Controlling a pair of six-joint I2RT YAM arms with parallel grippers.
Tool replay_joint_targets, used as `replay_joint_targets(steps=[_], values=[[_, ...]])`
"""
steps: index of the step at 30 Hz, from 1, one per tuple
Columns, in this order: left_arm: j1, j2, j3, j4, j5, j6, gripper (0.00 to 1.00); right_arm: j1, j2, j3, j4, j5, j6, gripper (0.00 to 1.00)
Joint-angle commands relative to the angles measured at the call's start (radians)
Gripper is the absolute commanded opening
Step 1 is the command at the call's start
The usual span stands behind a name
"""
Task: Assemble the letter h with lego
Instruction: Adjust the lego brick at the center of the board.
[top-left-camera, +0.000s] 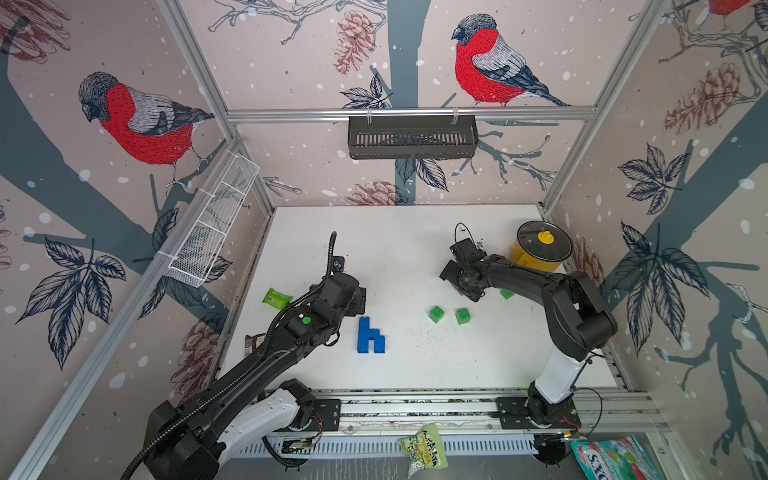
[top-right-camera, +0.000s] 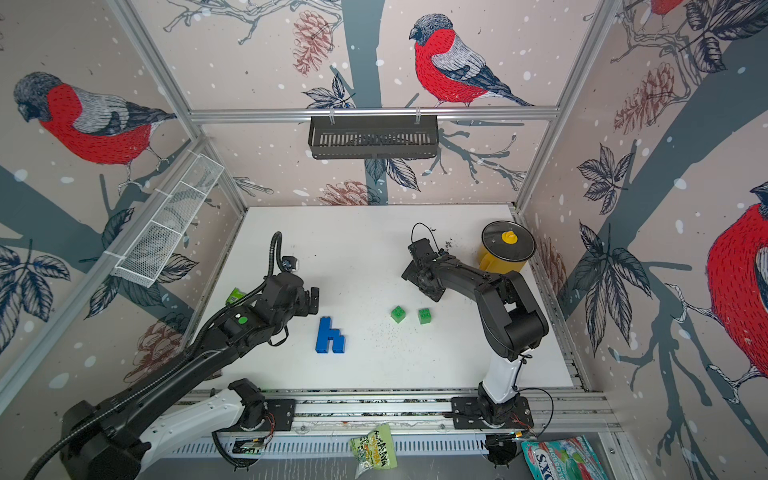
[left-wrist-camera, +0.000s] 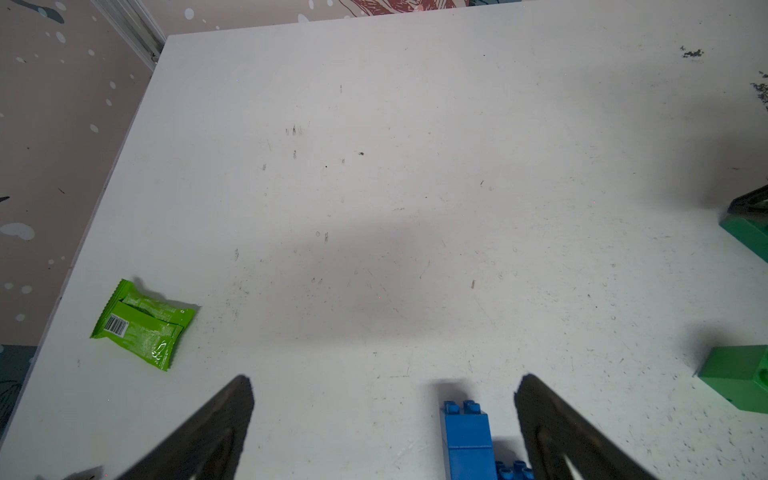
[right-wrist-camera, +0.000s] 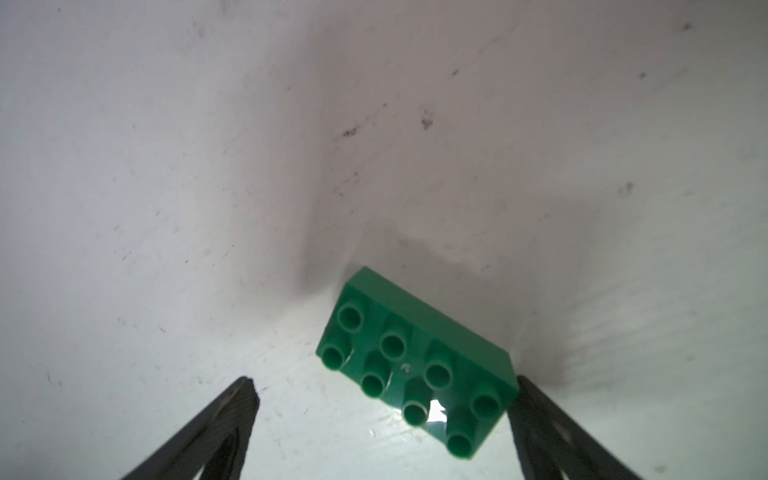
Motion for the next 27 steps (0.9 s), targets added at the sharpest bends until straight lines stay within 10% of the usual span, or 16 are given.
replay_joint_targets(steps=[1,27], values=[[0.004,-0.002,0.001,0.013,0.007,0.003,0.98,-0.002,0.021,0.042,-0.041,0.037,0.0,0.94],[0.004,0.003,-0.001,0.016,0.022,0.007,0.98,0.009,0.144,0.148,-0.176,0.095,-0.187,0.76]])
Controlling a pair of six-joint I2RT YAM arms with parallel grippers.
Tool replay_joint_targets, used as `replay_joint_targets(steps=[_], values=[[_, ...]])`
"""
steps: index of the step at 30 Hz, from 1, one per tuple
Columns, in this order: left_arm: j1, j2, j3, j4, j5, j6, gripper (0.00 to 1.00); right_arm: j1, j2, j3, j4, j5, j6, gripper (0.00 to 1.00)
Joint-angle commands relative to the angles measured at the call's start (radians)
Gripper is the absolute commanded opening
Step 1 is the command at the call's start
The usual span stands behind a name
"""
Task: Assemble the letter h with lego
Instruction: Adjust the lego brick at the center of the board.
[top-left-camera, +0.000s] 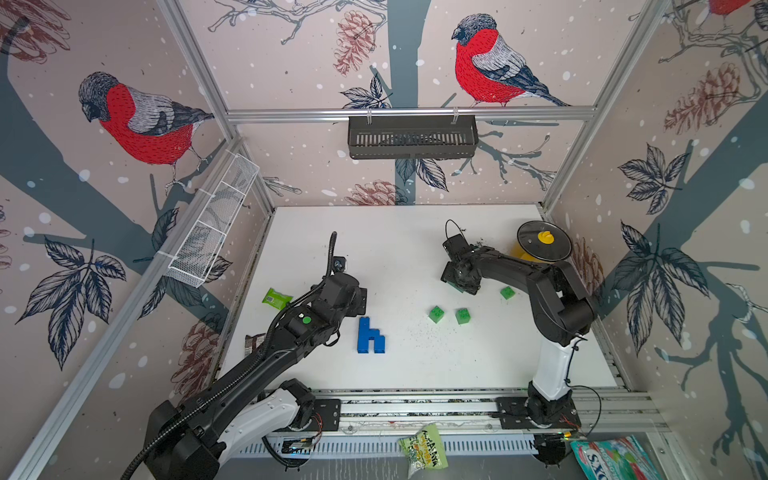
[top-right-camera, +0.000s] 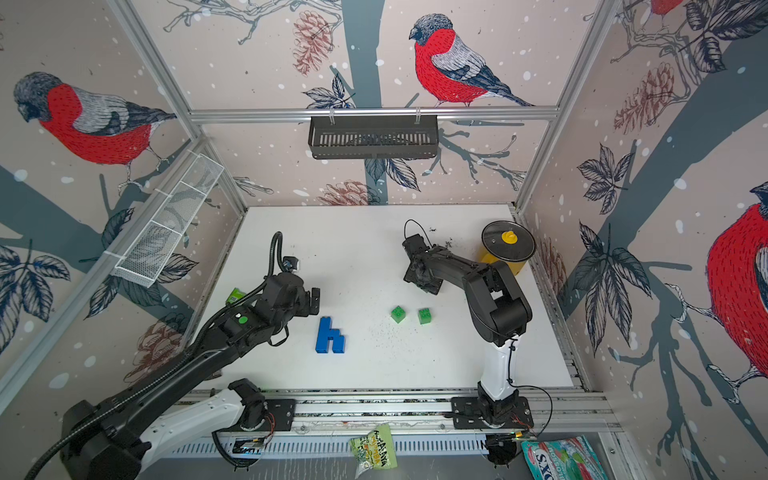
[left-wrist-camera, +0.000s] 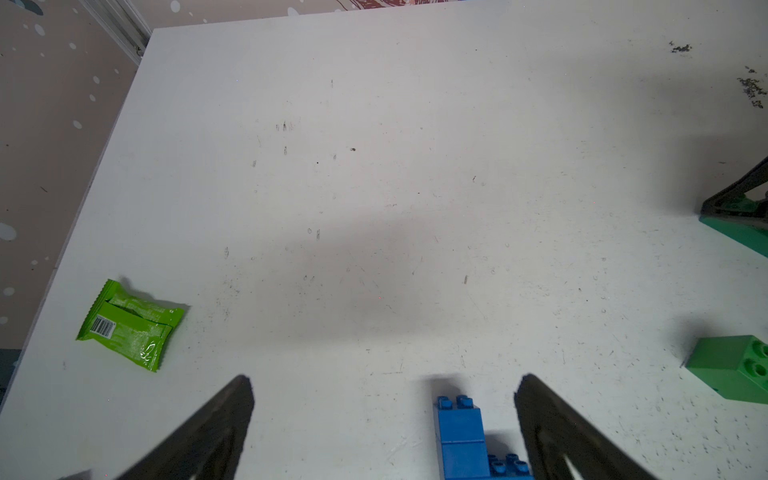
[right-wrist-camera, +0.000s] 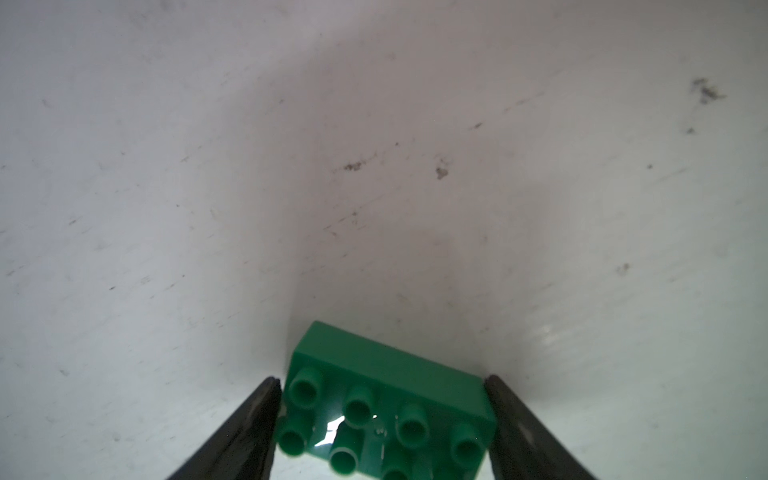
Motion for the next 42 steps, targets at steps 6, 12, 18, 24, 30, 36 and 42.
replay_joint_targets(steps=[6,12,18,24,30,36,42], values=[[0.002,0.002,-0.001,0.016,0.001,0.008,0.98,0.018,0.005,0.006,-0.038,0.013,-0.08,0.71],[0.002,0.002,-0.001,0.014,0.003,0.007,0.98,0.089,-0.036,0.0,-0.058,0.069,-0.141,0.69],[0.002,0.002,0.001,0.014,0.005,0.007,0.98,0.161,-0.059,-0.024,-0.056,0.102,-0.217,0.69],[0.002,0.003,0.0,0.012,0.007,0.007,0.98,0.147,-0.056,-0.049,-0.021,0.035,-0.259,0.69],[0.002,0.004,0.001,0.012,0.007,0.007,0.98,0.147,-0.021,-0.016,-0.053,0.036,-0.298,0.75],[0.002,0.008,0.0,0.011,0.011,0.008,0.98,0.141,-0.009,-0.014,-0.054,0.02,-0.307,0.84],[0.002,0.003,0.001,0.011,0.007,0.003,0.98,0.135,-0.06,0.001,-0.079,0.057,-0.288,1.0]])
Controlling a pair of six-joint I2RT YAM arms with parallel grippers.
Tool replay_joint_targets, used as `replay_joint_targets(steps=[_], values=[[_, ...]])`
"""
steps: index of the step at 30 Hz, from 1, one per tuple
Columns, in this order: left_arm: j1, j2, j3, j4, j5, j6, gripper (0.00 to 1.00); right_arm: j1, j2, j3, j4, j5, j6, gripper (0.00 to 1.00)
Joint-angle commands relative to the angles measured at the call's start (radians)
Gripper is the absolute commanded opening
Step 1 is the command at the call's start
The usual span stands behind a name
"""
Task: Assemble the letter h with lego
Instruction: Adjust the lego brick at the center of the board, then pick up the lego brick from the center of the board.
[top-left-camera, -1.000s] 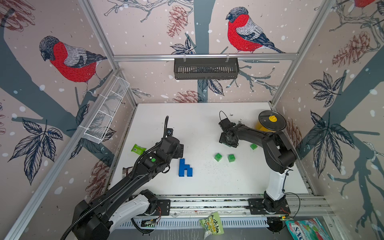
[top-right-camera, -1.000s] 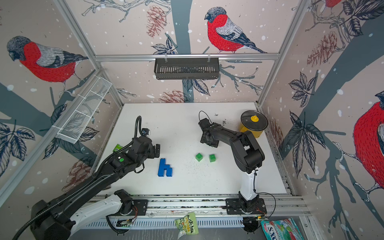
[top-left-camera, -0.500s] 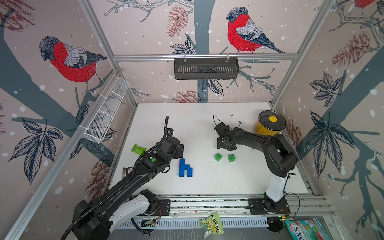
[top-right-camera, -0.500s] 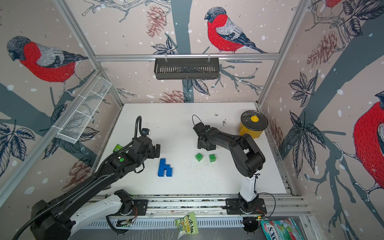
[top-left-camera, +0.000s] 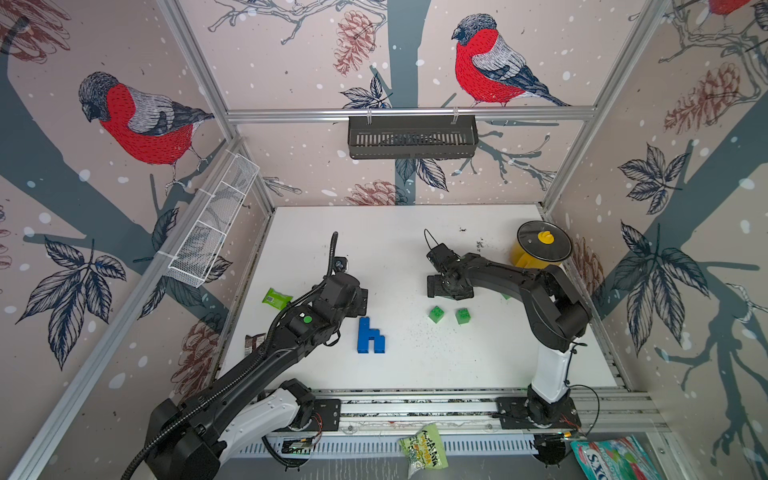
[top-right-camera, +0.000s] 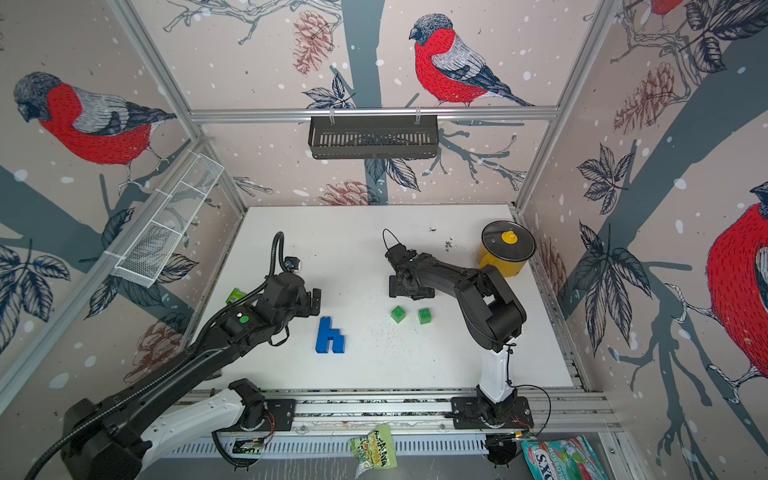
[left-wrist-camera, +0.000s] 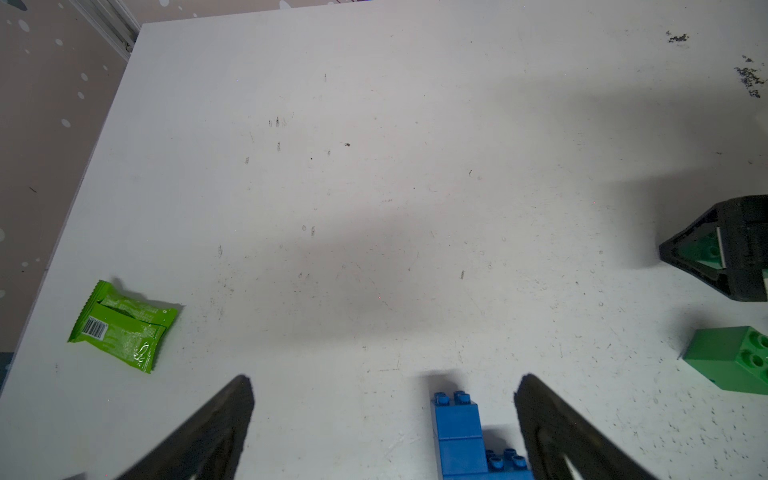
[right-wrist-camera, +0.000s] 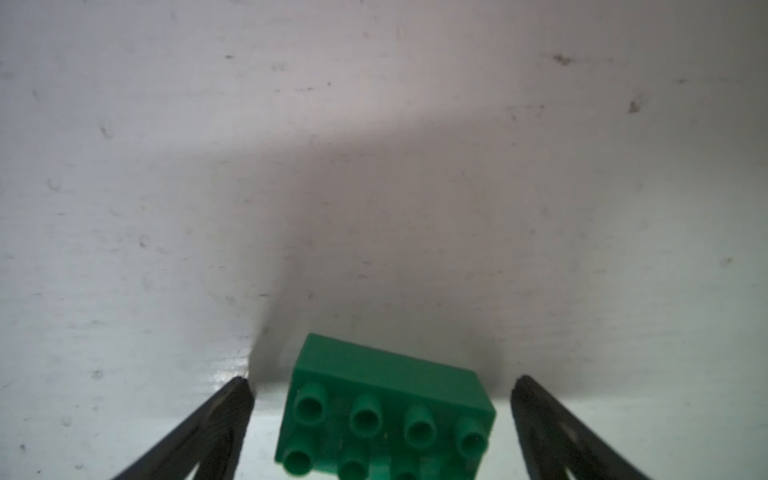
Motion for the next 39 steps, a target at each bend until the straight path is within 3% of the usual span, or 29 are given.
replay_joint_targets(steps=[1,6,10,17,31,39], values=[[0.002,-0.005,0.002,0.01,-0.013,-0.004,0.98,-0.004,-0.041,0.017,-0.038,0.038,0.018,1.0],[0.003,-0.007,0.003,0.008,-0.02,-0.006,0.98,-0.007,-0.024,0.136,-0.195,0.092,0.118,0.99],[0.003,-0.008,0.002,0.008,-0.018,-0.007,0.98,-0.017,0.069,0.257,-0.335,0.046,0.131,1.0],[0.004,-0.012,0.002,0.01,-0.017,-0.005,0.98,-0.048,-0.082,0.054,-0.114,-0.145,0.149,1.0],[0.005,-0.006,0.002,0.006,-0.028,-0.005,0.98,-0.061,0.042,0.117,-0.146,-0.162,0.118,0.98],[0.008,-0.002,0.002,0.01,-0.024,-0.004,0.98,-0.061,0.091,0.138,-0.163,-0.159,0.115,0.92]])
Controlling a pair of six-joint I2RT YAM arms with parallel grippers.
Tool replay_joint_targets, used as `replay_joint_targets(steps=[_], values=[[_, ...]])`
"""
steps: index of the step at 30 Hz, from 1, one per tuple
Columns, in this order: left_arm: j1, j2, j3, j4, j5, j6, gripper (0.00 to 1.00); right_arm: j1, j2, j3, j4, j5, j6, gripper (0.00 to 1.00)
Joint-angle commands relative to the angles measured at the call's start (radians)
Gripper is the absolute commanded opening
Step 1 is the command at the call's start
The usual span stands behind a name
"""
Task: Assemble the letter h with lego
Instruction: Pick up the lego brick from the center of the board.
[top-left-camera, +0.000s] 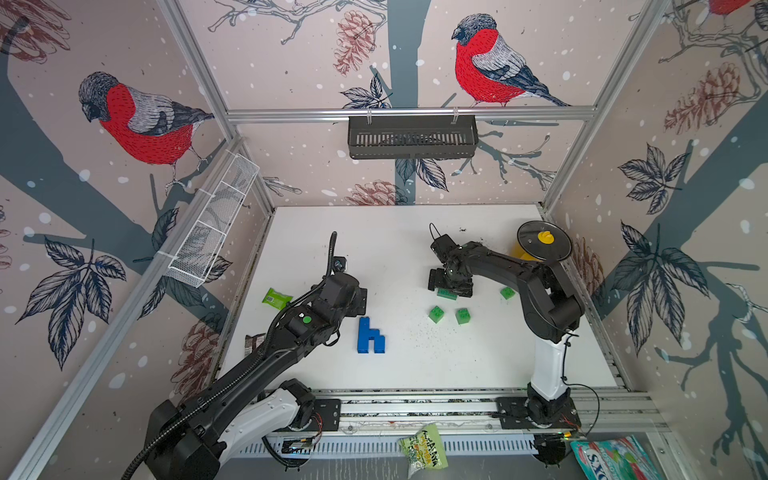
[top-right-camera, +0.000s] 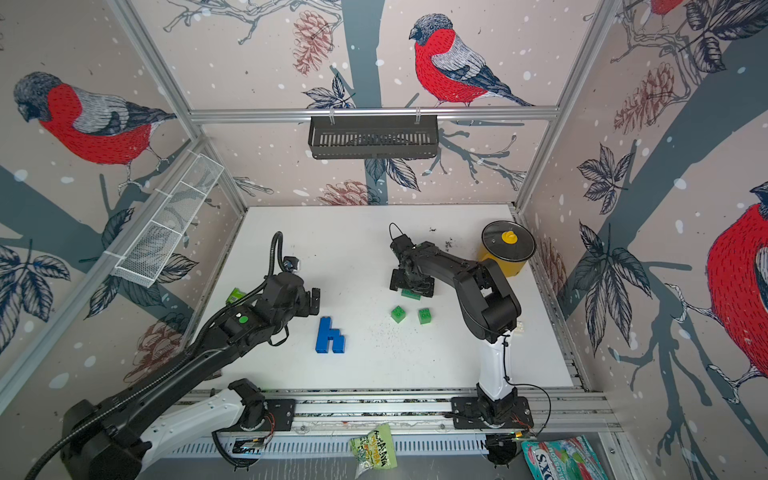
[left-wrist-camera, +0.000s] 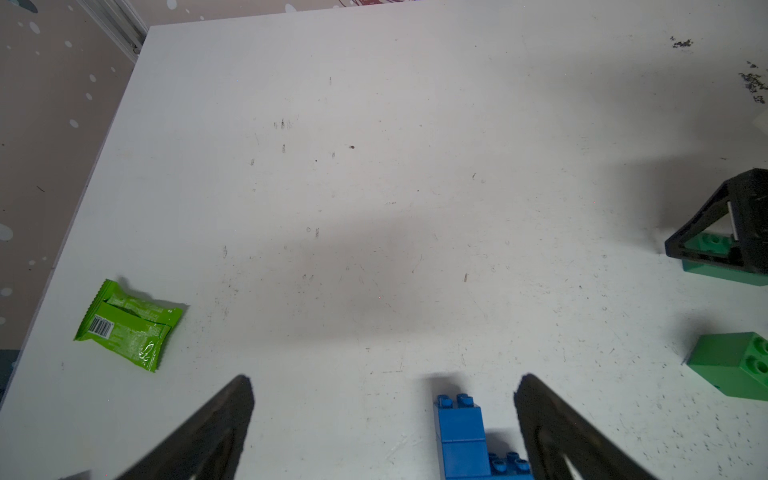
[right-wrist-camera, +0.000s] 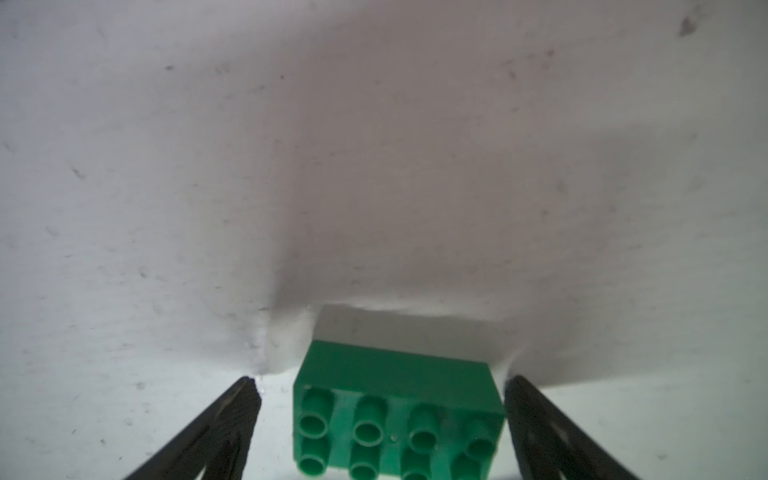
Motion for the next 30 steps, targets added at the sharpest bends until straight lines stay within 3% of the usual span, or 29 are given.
replay_joint_targets(steps=[1,8,18,21,30], values=[[0.004,0.002,0.002,0.01,-0.016,-0.002,0.98,0.002,0.007,0.005,-0.017,0.013,-0.001,0.9],[0.005,0.008,0.002,0.011,-0.013,-0.001,0.98,0.004,0.018,0.009,-0.024,0.03,0.0,0.73],[0.007,0.01,0.002,0.01,-0.012,-0.001,0.98,0.008,0.01,-0.003,-0.028,0.037,0.001,0.67],[0.007,0.01,0.003,0.01,-0.011,-0.001,0.98,0.008,0.001,-0.008,-0.029,0.039,-0.001,0.61],[0.008,0.009,0.002,0.01,-0.015,-0.001,0.98,0.035,-0.052,0.03,-0.118,0.168,-0.019,0.44]])
